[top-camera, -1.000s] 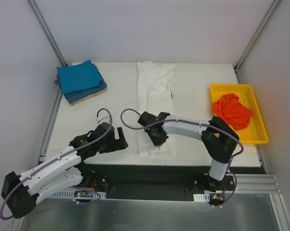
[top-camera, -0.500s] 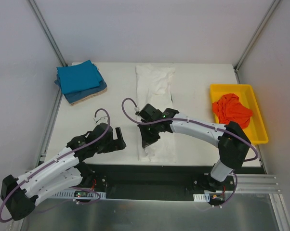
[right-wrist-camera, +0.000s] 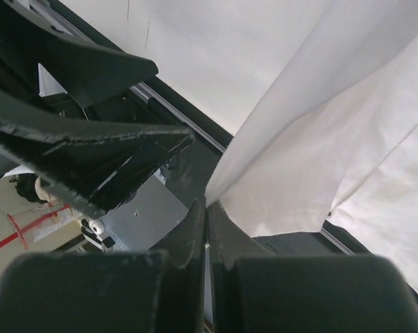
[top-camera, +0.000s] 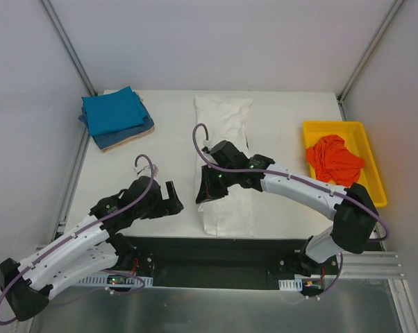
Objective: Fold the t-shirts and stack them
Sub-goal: Rotate the tshirt 90 degrees, then grab the bottom of the folded rectangular tshirt with both arms
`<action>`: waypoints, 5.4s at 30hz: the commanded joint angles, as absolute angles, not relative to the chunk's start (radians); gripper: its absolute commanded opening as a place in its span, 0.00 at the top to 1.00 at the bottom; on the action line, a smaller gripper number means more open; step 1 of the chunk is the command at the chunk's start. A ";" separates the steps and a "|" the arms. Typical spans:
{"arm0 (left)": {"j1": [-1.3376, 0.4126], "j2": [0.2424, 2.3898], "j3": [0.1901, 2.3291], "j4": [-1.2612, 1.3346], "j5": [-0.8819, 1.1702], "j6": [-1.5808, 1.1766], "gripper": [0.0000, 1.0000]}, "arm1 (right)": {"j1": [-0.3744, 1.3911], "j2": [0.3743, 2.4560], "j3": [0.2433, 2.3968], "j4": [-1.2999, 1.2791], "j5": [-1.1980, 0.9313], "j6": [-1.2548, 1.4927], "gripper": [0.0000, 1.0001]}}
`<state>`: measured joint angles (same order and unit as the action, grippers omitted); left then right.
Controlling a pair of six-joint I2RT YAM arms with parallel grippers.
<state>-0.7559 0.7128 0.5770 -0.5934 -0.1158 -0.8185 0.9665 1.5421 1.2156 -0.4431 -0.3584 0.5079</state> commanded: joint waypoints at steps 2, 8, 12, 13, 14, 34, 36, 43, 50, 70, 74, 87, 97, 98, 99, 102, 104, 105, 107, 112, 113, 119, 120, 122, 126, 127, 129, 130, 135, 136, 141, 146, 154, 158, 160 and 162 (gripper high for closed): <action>-0.846 0.596 0.502 -0.442 -0.009 -0.831 0.01 | 0.963 1.502 1.184 -0.397 -0.348 0.580 0.99; -1.101 0.586 0.453 -0.310 -0.237 -0.905 0.01 | 0.963 1.511 1.161 -0.374 -0.344 0.617 0.98; -1.253 0.659 0.449 -0.305 -0.475 -1.021 0.01 | 0.960 1.514 1.170 -0.371 -0.334 0.629 0.97; -1.320 0.695 0.452 -0.305 -0.521 -1.046 0.01 | 0.962 1.514 1.170 -0.365 -0.325 0.635 0.97; -1.353 0.716 0.460 -0.302 -0.619 -1.092 0.01 | 0.963 1.513 1.167 -0.361 -0.324 0.640 0.97; -1.536 1.143 0.617 -0.339 -1.008 -1.390 0.01 | 0.965 1.482 1.134 -0.331 -0.311 0.681 0.96; -1.534 1.170 0.611 -0.351 -1.008 -1.408 0.01 | 0.963 1.477 1.132 -0.328 -0.314 0.680 0.96; -1.508 1.223 0.604 -0.433 -0.989 -1.480 0.01 | 0.963 1.448 1.120 -0.328 -0.321 0.684 0.95; -1.488 1.249 0.589 -0.532 -0.868 -1.519 0.01 | 0.959 1.433 1.106 -0.364 -0.307 0.675 0.95; -1.488 1.318 0.597 -0.655 -0.747 -1.595 0.01 | 0.951 1.471 0.962 -0.439 -0.310 0.664 0.94; -1.489 1.302 0.583 -0.667 -0.733 -1.614 0.01 | 0.951 1.488 0.930 -0.426 -0.310 0.670 0.93; -1.489 1.240 0.543 -0.676 -0.597 -1.522 0.01 | 0.957 1.606 0.868 -0.382 -0.351 0.676 0.76; -1.500 1.101 0.519 -0.675 -0.499 -1.384 0.01 | 0.969 1.519 0.911 -0.498 -0.265 0.605 0.45; -1.500 1.094 0.514 -0.675 -0.488 -1.376 0.01 | 0.969 1.502 0.920 -0.506 -0.258 0.598 0.43; -1.500 1.086 0.511 -0.675 -0.468 -1.373 0.01 | 0.968 1.485 0.925 -0.511 -0.253 0.589 0.41; -1.500 1.020 0.508 -0.673 -0.457 -1.371 0.01 | 0.968 1.393 0.940 -0.573 -0.198 0.558 0.25; -1.499 0.944 0.509 -0.673 -0.472 -1.368 0.01 | 0.966 1.313 0.951 -0.623 -0.095 0.545 0.03; -1.494 0.916 0.509 -0.675 -0.491 -1.367 0.00 | 0.963 1.284 0.950 -0.671 -0.057 0.546 0.03; -1.458 0.832 0.515 -0.673 -0.495 -1.333 0.01 | 0.937 1.208 0.934 -0.705 0.032 0.561 0.03; -1.320 0.661 0.482 -0.487 -0.404 -1.200 0.01 | 0.855 1.106 0.833 -0.719 0.017 0.568 0.03; -1.278 0.657 0.439 -0.430 -0.341 -1.136 0.01 | 0.833 1.094 0.822 -0.719 0.020 0.568 0.03; -1.048 0.837 0.397 -0.242 -0.086 -1.065 0.01 | 0.775 1.028 0.733 -0.715 0.035 0.575 0.03; -1.022 0.886 0.400 -0.233 -0.068 -1.062 0.05 | 0.767 1.023 0.717 -0.706 0.029 0.595 0.03; -1.003 0.923 0.400 -0.204 -0.042 -1.060 0.12 | 0.746 1.017 0.652 -0.640 0.009 0.615 0.03; -0.948 0.989 0.370 -0.121 0.023 -1.052 0.21 | 0.724 1.022 0.572 -0.548 -0.100 0.641 0.03; -0.943 0.997 0.367 -0.112 0.034 -1.052 0.23 | 0.724 1.025 0.565 -0.543 -0.104 0.640 0.03; -0.936 1.012 0.364 -0.094 0.052 -1.045 0.31 | 0.721 1.032 0.558 -0.532 -0.116 0.640 0.03; -0.934 1.017 0.364 -0.094 0.055 -1.042 0.33 | 0.721 1.035 0.549 -0.520 -0.123 0.641 0.03; -0.933 1.054 0.342 -0.091 0.103 -1.040 0.49 | 0.719 1.051 0.528 -0.488 -0.170 0.656 0.01; -0.933 1.058 0.336 -0.091 0.119 -1.040 0.52 | 0.719 1.054 0.522 -0.477 -0.182 0.676 0.01; -0.933 1.057 0.233 -0.089 0.156 -1.104 0.76 | 0.721 1.037 0.443 -0.416 -0.262 0.724 0.08; -0.934 0.967 0.203 -0.083 0.144 -1.106 0.98 | 0.724 1.046 0.413 -0.387 -0.285 0.750 0.18; -0.934 0.855 0.152 -0.083 0.132 -1.127 1.00 | 0.736 1.029 0.373 -0.365 -0.287 0.776 0.30; -0.934 0.822 0.126 -0.084 0.135 -1.146 1.00 | 0.774 1.040 0.364 -0.327 -0.310 0.798 0.38; -0.934 0.801 0.117 -0.081 0.144 -1.154 1.00 | 0.791 1.058 0.367 -0.336 -0.307 0.808 0.40; -0.934 0.785 0.104 -0.083 0.147 -1.163 1.00 | 0.811 1.065 0.361 -0.347 -0.295 0.824 0.42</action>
<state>-0.9405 0.8146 0.1394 -0.0387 0.1532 -1.1416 0.7795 1.0409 0.3820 -0.3355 -0.3004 0.7826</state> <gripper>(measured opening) 0.014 0.599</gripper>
